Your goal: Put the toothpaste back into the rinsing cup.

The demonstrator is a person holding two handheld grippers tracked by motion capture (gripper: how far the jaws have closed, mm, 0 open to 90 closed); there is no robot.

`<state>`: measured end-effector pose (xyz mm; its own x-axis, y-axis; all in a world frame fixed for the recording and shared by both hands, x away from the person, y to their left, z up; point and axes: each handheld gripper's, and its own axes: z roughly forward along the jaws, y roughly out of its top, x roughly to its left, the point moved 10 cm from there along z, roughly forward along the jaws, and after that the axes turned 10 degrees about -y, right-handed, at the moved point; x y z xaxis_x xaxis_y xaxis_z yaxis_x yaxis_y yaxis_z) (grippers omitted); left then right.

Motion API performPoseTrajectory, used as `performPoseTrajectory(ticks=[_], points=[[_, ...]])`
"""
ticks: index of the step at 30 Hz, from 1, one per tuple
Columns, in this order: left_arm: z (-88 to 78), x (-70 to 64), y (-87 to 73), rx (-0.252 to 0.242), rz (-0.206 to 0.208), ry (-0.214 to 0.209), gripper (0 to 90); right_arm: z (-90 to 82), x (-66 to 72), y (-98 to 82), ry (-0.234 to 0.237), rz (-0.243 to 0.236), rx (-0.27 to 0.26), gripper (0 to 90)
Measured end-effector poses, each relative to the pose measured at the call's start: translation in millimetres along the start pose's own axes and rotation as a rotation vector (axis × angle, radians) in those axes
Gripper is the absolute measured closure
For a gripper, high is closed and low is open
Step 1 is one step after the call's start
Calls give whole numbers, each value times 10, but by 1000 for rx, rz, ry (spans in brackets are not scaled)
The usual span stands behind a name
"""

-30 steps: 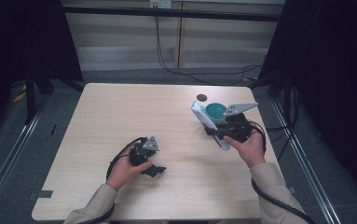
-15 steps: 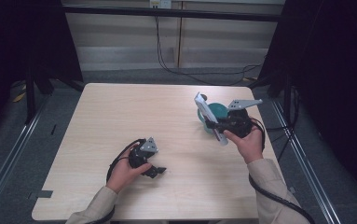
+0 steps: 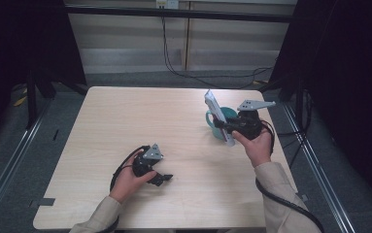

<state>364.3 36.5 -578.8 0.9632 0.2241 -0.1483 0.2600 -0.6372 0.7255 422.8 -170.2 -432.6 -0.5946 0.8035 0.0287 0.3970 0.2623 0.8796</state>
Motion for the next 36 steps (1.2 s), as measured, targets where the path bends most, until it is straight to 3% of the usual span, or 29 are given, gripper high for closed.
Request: performPoseTrajectory(ticks=[36], points=[[20, -12, 1, 4, 0, -8, 80, 120, -347, 275, -62, 85, -100, 749]])
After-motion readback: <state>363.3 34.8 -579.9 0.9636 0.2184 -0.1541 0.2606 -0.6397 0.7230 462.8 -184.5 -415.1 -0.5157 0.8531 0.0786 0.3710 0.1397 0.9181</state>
